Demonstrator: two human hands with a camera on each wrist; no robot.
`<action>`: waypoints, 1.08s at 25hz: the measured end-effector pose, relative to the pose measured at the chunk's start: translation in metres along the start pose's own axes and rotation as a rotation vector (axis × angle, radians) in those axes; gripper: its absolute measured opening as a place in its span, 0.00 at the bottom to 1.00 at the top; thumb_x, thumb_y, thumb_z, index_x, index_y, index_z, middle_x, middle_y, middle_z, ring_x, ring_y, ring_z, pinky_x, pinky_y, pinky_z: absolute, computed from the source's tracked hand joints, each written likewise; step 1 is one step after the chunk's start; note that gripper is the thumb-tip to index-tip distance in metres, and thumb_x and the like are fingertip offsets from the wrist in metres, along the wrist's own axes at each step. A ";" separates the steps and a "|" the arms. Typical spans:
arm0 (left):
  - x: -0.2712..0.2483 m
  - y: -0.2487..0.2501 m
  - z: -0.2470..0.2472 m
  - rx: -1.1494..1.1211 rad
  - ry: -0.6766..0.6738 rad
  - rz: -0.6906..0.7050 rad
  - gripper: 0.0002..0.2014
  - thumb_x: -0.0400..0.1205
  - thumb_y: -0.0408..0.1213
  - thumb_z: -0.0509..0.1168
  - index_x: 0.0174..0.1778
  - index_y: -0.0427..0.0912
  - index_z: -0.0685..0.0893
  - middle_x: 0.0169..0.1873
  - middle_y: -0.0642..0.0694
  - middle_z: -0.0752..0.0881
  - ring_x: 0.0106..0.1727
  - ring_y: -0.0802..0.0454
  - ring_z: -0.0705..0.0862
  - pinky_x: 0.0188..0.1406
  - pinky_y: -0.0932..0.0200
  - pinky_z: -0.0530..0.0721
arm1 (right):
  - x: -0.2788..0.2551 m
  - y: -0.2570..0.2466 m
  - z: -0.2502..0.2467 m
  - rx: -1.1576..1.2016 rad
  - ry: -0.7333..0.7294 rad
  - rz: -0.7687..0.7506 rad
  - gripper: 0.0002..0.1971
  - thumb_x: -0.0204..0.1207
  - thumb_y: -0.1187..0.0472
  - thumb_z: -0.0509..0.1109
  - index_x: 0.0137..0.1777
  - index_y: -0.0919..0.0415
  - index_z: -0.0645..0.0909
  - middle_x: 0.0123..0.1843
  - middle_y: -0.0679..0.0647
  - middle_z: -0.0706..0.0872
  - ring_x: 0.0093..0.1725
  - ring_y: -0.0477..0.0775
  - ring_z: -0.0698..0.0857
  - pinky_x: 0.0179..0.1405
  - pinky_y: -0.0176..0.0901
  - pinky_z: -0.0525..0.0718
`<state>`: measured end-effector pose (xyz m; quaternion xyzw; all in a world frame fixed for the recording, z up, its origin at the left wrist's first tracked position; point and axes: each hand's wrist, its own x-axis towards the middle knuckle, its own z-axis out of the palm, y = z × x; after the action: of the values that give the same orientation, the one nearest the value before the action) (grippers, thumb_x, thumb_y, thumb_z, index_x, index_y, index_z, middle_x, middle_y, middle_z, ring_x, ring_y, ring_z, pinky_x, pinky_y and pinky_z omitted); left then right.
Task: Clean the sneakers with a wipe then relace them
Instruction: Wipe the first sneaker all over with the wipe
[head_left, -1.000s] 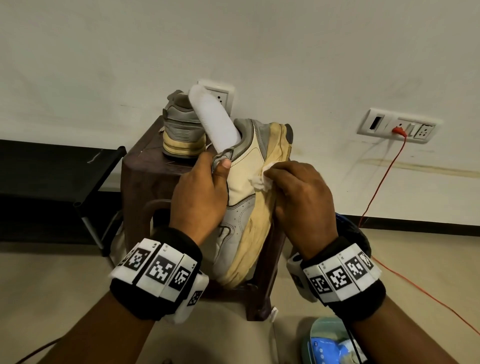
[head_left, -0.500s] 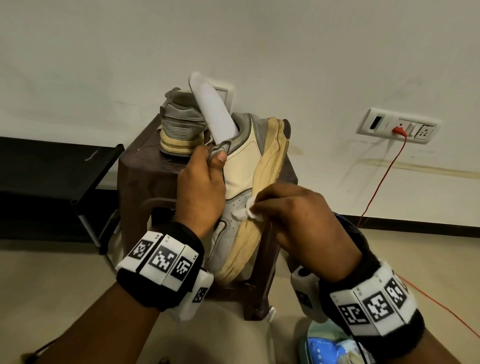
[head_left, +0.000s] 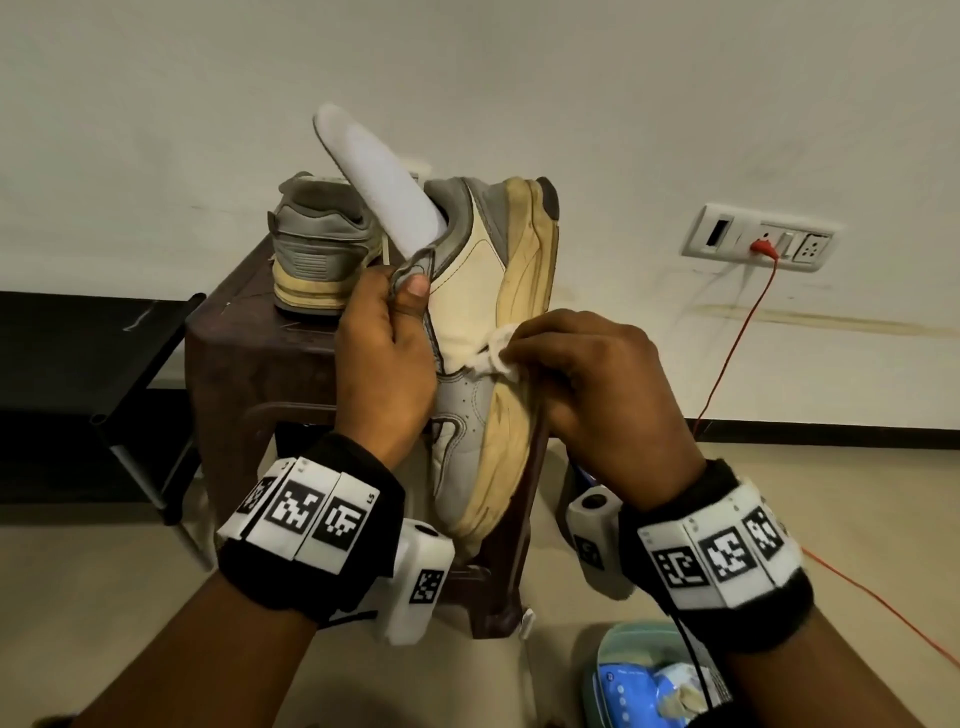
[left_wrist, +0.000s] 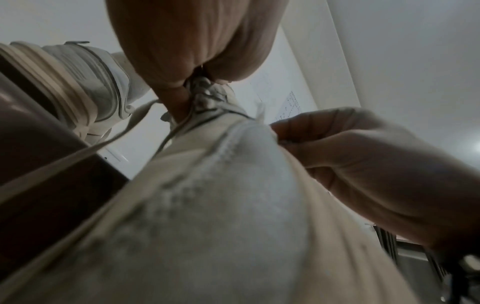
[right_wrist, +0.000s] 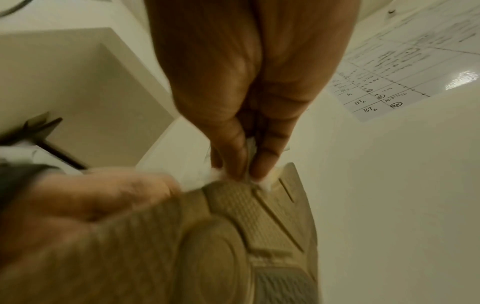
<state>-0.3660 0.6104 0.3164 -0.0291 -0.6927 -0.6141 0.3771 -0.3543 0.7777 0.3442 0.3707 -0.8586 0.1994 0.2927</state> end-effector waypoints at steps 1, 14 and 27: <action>0.003 0.000 0.002 -0.004 0.025 -0.005 0.10 0.87 0.40 0.57 0.52 0.39 0.80 0.42 0.51 0.83 0.43 0.61 0.80 0.44 0.69 0.79 | -0.001 -0.003 -0.004 0.017 -0.067 -0.026 0.10 0.68 0.70 0.76 0.49 0.61 0.89 0.48 0.55 0.90 0.47 0.54 0.87 0.46 0.46 0.86; 0.006 -0.014 -0.011 0.109 -0.388 -0.019 0.22 0.75 0.49 0.69 0.65 0.52 0.76 0.60 0.53 0.85 0.63 0.57 0.84 0.64 0.46 0.82 | -0.006 0.014 0.012 0.017 0.085 0.118 0.09 0.70 0.70 0.75 0.49 0.61 0.90 0.47 0.55 0.90 0.45 0.55 0.87 0.44 0.55 0.87; 0.004 -0.014 -0.002 -0.041 -0.322 -0.093 0.15 0.81 0.37 0.65 0.63 0.47 0.75 0.57 0.52 0.87 0.61 0.55 0.85 0.63 0.42 0.82 | -0.017 -0.013 -0.002 -0.037 -0.192 -0.172 0.14 0.63 0.73 0.79 0.48 0.62 0.90 0.47 0.57 0.89 0.45 0.58 0.88 0.37 0.54 0.88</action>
<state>-0.3753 0.6038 0.3069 -0.1027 -0.7321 -0.6322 0.2320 -0.3345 0.7791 0.3362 0.4551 -0.8511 0.1213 0.2318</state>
